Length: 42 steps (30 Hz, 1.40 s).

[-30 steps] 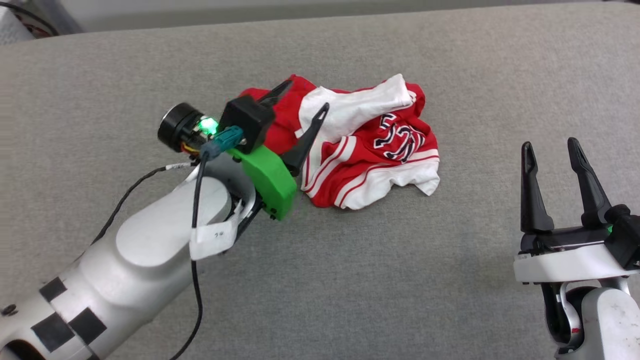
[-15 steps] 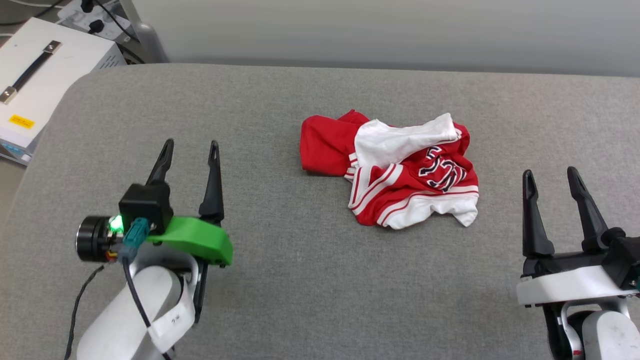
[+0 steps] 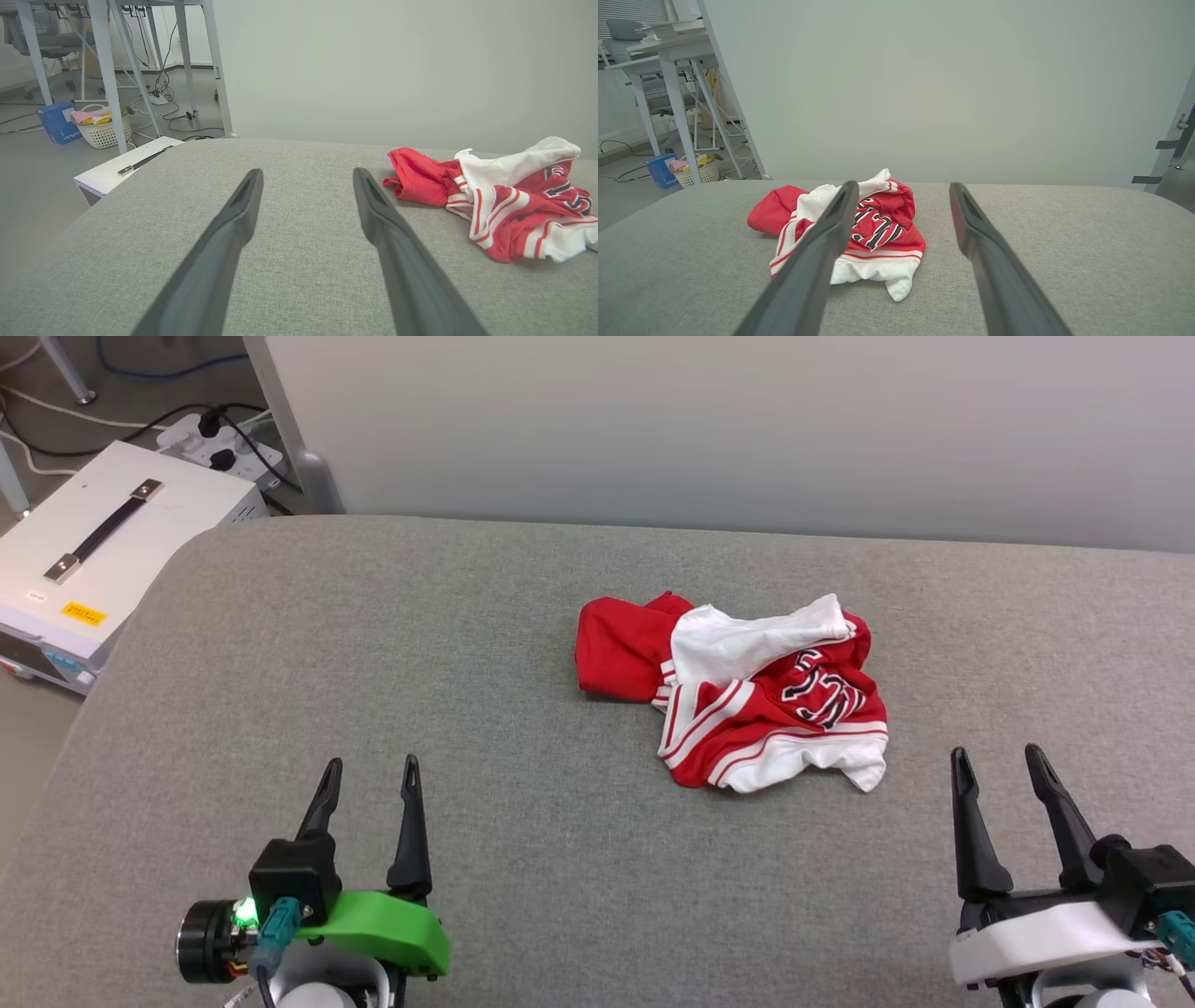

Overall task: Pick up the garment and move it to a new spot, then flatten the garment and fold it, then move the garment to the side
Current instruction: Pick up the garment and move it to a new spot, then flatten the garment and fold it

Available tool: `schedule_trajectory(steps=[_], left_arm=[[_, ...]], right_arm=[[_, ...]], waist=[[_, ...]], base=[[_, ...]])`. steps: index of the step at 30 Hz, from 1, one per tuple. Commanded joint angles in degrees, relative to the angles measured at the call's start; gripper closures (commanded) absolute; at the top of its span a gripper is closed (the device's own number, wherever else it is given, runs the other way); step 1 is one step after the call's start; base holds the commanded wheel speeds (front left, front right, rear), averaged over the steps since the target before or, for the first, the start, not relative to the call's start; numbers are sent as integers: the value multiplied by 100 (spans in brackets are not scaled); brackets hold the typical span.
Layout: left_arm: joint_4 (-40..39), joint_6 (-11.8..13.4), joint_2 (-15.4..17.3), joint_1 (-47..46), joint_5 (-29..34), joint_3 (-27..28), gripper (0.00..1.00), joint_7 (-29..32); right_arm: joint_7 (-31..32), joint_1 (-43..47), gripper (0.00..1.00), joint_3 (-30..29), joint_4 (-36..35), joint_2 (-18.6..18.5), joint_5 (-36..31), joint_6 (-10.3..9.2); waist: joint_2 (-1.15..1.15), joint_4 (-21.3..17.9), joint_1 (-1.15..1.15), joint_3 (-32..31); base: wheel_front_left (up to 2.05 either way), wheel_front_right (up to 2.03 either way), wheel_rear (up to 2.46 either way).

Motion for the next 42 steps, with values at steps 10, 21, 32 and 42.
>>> schedule_trajectory(steps=[10,21,32,42], left_arm=[[6,-414,-519,458,622,734,0,-32],[53,-787,-725,542,1044,1167,0,-32],[106,-993,-882,427,1222,1354,0,-32],[136,-1095,-1002,139,1279,1404,0,-33]], right_arm=[[-17,338,0,71,174,-5,127,-5],[-17,347,0,111,250,-5,136,-5],[-17,-330,0,-96,-97,-119,-176,-5],[-17,-2209,0,1119,212,-1580,505,-5]], waist=[[0,-118,0,-168],[0,-102,0,-179],[0,-47,0,0],[0,13,0,497]], base=[[0,0,0],[0,0,0],[0,0,0],[0,0,0]])
